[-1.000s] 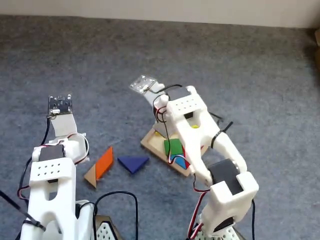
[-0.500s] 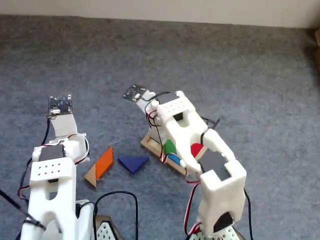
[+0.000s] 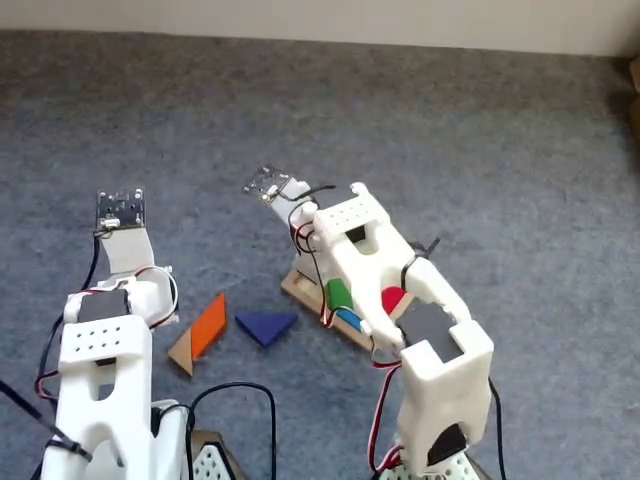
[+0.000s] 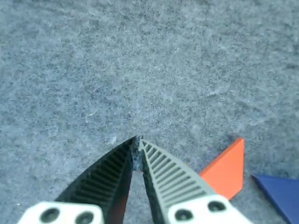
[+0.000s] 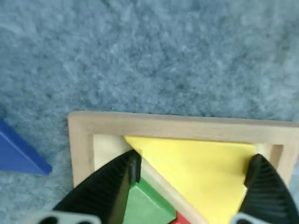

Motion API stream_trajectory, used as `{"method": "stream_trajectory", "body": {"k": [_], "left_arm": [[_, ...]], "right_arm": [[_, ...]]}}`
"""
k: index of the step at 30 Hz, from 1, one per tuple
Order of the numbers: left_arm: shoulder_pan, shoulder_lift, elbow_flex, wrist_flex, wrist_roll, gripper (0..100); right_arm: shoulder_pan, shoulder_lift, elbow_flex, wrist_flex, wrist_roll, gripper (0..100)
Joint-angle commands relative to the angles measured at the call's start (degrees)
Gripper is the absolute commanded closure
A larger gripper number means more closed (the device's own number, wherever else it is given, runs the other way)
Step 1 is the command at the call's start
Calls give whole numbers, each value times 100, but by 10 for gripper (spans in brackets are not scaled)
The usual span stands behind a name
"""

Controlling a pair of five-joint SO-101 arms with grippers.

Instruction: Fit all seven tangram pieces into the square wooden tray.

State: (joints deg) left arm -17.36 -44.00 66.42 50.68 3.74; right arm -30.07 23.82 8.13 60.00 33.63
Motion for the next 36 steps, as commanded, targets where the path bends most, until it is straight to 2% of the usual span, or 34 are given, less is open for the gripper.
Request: {"method": "stream_trajectory", "body": {"k": [1, 9, 13, 19, 29, 36], "left_arm": [[-75, -127, -22, -88, -53, 995], [-75, -127, -22, -88, -53, 995], [-75, -127, -22, -88, -53, 995], [-75, -127, -22, -88, -53, 995], [-75, -127, -22, -88, -53, 995], [-75, -127, -22, -88, -53, 995]], "right_arm": [[119, 400, -110, -224, 44, 705], [338, 497, -892, 576, 79, 803], [444, 488, -1543, 1218, 369, 819], [699, 497, -2695, 1956, 404, 819], [998, 488, -3415, 2018, 360, 819], [1481, 505, -3697, 1877, 193, 819]]}}
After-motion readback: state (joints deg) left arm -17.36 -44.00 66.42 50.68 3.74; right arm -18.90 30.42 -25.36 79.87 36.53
